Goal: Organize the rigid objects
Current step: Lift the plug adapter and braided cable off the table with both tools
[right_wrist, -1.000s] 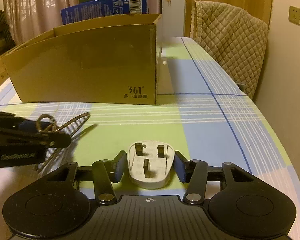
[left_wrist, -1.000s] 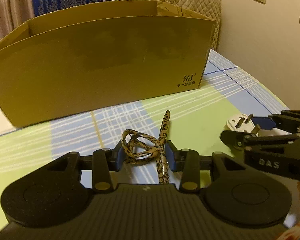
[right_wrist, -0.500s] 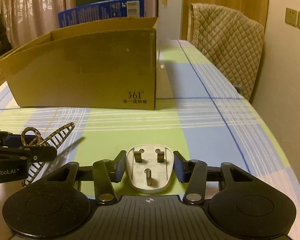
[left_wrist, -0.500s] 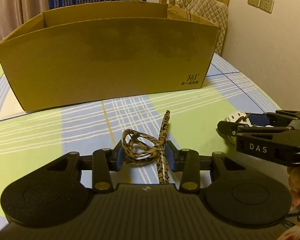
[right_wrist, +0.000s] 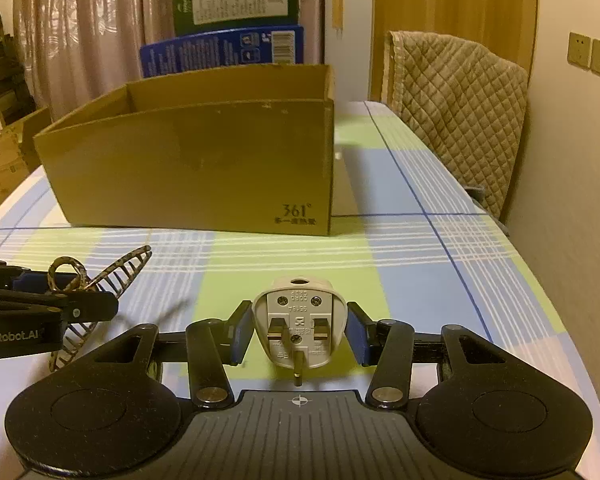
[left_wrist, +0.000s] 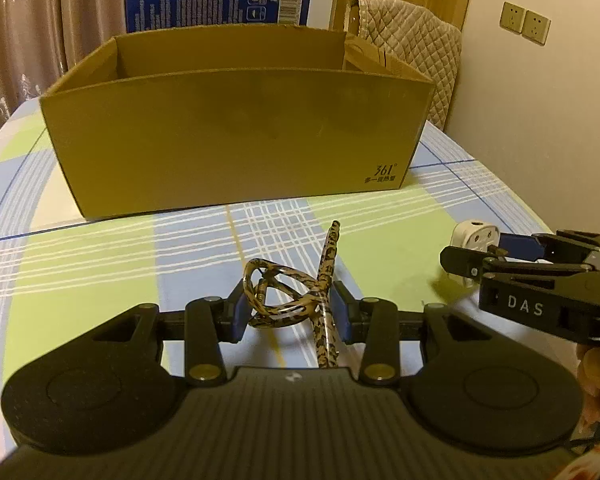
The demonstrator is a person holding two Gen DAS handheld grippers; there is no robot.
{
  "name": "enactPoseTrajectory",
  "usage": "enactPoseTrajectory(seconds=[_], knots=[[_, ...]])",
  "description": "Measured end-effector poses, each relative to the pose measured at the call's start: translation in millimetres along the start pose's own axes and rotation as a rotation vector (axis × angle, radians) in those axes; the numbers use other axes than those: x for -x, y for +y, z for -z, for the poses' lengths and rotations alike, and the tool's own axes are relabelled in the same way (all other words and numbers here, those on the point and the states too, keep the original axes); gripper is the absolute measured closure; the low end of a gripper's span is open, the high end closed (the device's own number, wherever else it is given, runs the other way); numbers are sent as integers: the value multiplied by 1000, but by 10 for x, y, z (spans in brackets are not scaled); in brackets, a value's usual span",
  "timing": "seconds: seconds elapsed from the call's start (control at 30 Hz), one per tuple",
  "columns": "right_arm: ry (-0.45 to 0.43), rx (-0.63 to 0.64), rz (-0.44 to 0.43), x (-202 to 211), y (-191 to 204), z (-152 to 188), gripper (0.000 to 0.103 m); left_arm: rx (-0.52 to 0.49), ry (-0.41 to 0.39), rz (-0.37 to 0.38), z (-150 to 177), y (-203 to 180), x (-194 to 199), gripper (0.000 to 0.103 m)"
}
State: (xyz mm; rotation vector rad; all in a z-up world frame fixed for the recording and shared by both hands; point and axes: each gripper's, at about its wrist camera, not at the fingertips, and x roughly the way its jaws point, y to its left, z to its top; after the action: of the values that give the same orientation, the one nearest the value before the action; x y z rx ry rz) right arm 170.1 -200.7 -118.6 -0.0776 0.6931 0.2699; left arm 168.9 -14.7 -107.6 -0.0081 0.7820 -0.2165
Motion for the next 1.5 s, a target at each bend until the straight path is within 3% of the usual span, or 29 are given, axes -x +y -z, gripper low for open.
enactPoseTrajectory(seconds=[0.9, 1.5], knots=[[-67, 47, -78, 683, 437, -224, 58, 101, -61, -89, -70, 144, 893, 67], [-83, 57, -102, 891, 534, -277, 58, 131, -81, -95, -96, 188, 1161, 67]])
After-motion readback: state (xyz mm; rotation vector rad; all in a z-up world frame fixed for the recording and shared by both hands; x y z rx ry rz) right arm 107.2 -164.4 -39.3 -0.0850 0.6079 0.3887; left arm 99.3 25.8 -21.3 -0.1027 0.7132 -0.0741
